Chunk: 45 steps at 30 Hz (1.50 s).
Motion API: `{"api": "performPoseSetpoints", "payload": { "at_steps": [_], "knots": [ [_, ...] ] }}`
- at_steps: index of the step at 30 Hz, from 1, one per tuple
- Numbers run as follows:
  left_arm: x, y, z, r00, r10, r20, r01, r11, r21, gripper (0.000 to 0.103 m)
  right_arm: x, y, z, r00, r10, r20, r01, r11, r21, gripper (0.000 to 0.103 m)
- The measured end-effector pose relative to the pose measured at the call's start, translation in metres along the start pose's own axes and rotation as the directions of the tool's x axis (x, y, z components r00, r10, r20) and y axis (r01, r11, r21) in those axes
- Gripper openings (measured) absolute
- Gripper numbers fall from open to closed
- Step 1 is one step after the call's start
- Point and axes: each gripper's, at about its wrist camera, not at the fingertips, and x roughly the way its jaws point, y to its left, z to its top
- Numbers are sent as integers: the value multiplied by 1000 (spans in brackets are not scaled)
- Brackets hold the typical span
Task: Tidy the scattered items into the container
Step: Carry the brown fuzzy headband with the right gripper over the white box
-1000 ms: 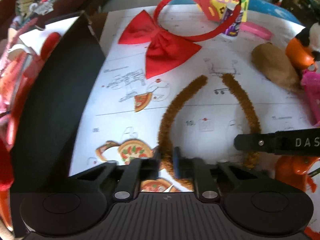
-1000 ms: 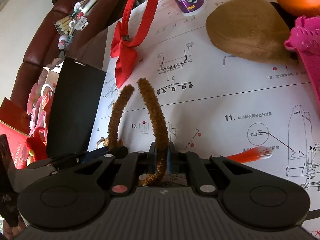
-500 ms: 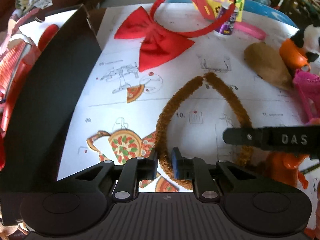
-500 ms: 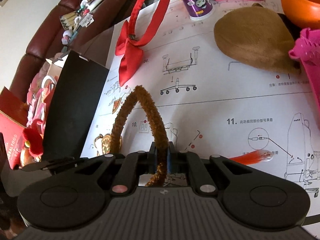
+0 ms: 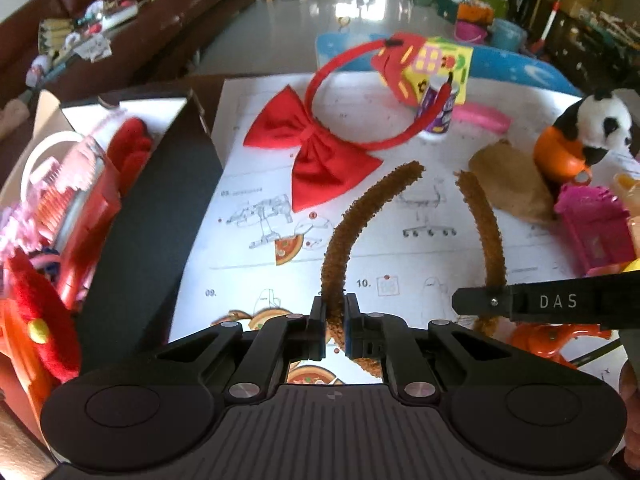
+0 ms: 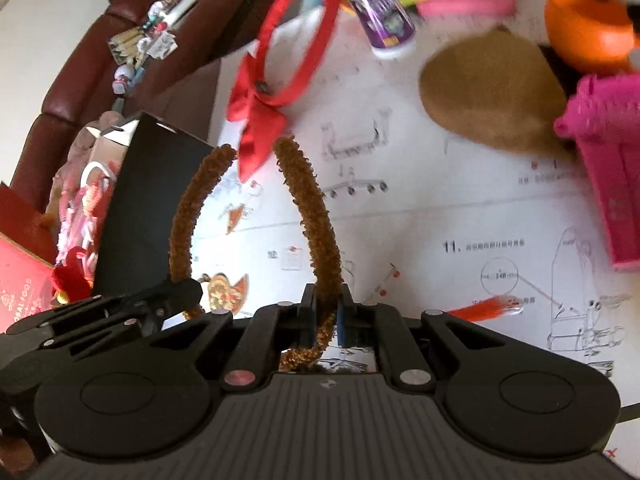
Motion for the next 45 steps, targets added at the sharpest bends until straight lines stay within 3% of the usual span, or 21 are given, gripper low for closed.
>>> {"api": "performPoseSetpoints", "payload": {
  "at_steps": [7, 14, 19, 28, 36, 44, 45],
  "knots": [
    [-35, 4, -2, 997, 30, 73, -30, 999, 11, 3, -27, 26, 2, 998, 13, 66, -9, 999, -53, 10],
    [-77, 33, -7, 986, 36, 160, -25, 997, -70, 4, -55, 69, 4, 992, 56, 117, -40, 990, -132, 11],
    [-110, 76, -7, 972, 54, 227, -16, 986, -165, 4, -63, 117, 13, 987, 98, 124, -66, 968, -241, 10],
    [-157, 165, -6, 939, 185, 290, -86, 942, -325, 4, -38, 224, 33, 980, 174, 95, -120, 900, -419, 10],
    [-164, 213, 1, 926, 259, 275, -140, 912, -386, 5, -4, 289, 43, 983, 177, 50, -128, 855, -502, 10],
    [-153, 235, 6, 929, 275, 249, -155, 898, -412, 6, 17, 315, 55, 987, 154, 36, -112, 840, -531, 11],
    [-150, 236, 7, 930, 277, 241, -160, 897, -413, 15, 21, 317, 58, 988, 153, 35, -112, 841, -529, 13]
  ]
}}
